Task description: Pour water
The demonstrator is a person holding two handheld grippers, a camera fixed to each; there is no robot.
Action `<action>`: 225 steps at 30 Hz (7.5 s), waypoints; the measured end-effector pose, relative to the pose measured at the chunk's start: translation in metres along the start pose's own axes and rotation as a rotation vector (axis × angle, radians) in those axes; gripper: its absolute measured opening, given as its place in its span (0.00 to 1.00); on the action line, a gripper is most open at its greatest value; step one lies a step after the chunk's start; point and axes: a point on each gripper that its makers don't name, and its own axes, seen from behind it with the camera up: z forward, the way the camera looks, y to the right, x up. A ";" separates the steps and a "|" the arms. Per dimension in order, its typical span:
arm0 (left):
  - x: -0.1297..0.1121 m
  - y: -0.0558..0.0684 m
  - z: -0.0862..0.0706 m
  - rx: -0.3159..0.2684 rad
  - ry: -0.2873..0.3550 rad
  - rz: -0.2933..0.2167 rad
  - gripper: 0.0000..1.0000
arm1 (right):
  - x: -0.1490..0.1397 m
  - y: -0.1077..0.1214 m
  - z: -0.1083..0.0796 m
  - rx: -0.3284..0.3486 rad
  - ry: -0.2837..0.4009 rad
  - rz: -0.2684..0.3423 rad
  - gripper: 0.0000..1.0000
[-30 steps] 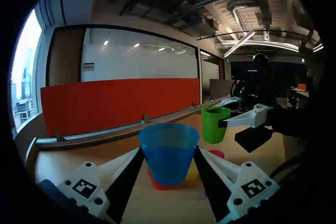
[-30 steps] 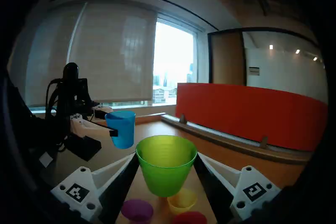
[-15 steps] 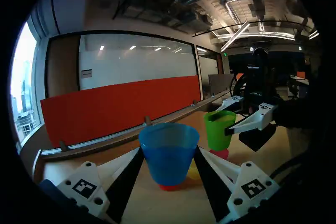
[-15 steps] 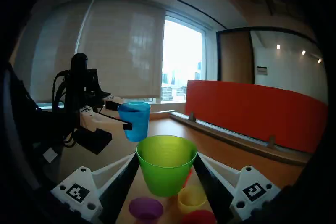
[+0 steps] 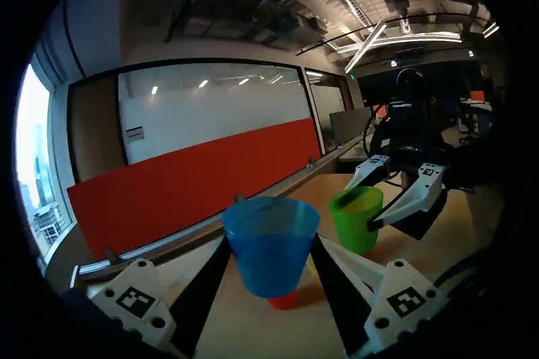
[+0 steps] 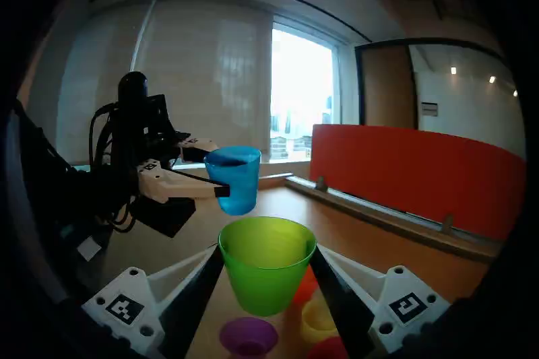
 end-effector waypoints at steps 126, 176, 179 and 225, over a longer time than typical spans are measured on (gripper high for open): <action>0.069 0.005 0.020 0.042 0.010 0.830 0.82 | 0.017 -0.034 0.040 0.128 0.032 -0.032 0.90; 0.079 0.011 0.019 0.047 0.012 0.964 0.82 | 0.018 -0.034 0.037 0.124 0.043 -0.044 0.90; 0.080 0.011 0.018 0.050 0.012 0.975 0.82 | 0.018 -0.034 0.037 0.124 0.045 -0.045 0.90; 0.085 0.016 0.021 0.076 0.015 1.126 0.82 | 0.016 -0.032 0.034 0.116 0.053 -0.051 0.90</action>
